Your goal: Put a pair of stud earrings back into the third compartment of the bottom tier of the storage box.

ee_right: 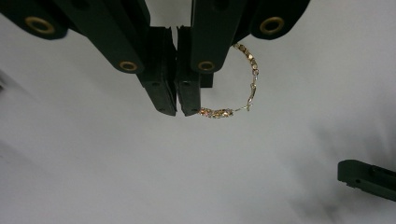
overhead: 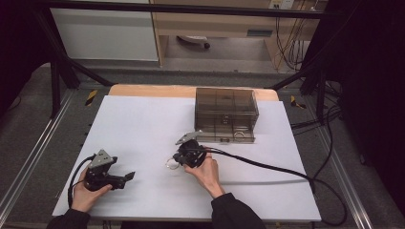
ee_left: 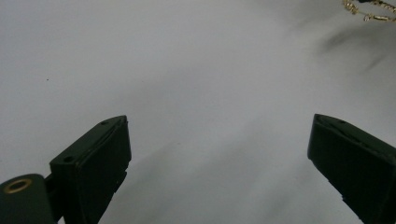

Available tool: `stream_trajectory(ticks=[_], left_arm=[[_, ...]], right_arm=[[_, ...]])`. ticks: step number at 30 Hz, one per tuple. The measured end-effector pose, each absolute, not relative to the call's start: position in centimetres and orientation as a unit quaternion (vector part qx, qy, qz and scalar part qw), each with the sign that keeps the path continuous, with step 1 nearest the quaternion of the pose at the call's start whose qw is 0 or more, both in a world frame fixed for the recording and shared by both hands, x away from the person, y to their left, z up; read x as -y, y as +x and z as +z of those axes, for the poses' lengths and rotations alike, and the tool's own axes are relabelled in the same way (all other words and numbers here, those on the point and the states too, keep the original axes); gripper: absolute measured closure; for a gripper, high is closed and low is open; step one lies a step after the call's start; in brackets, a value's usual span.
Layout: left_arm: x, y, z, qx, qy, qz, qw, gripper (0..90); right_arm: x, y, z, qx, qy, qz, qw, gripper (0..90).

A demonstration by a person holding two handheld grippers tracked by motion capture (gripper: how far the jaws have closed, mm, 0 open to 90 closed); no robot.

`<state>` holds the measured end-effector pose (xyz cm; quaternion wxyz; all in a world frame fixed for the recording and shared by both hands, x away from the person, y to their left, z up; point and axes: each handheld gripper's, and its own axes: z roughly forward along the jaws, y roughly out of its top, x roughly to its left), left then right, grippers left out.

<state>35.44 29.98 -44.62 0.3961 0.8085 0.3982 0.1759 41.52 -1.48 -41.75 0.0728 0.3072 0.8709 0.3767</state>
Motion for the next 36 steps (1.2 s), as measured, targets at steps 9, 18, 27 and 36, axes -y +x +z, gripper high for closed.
stream_trajectory(ticks=[9,18,27,36], left_arm=[[-30.0,35.4,-44.6,-0.398,0.809,0.177,0.395,5.9],[-29.9,35.5,-44.6,-0.397,0.809,0.177,0.395,5.9],[-29.9,35.5,-44.7,-0.398,0.809,0.176,0.395,5.9],[-29.9,35.5,-44.7,-0.399,0.809,0.177,0.395,5.9]], right_arm=[[6.1,42.2,-41.2,-0.855,0.344,0.376,0.096,87.6],[11.1,42.9,-40.1,-0.832,0.383,0.379,0.128,87.6],[15.3,43.8,-39.5,-0.811,0.422,0.374,0.156,87.6],[18.6,45.1,-39.4,-0.79,0.457,0.365,0.183,87.6]])
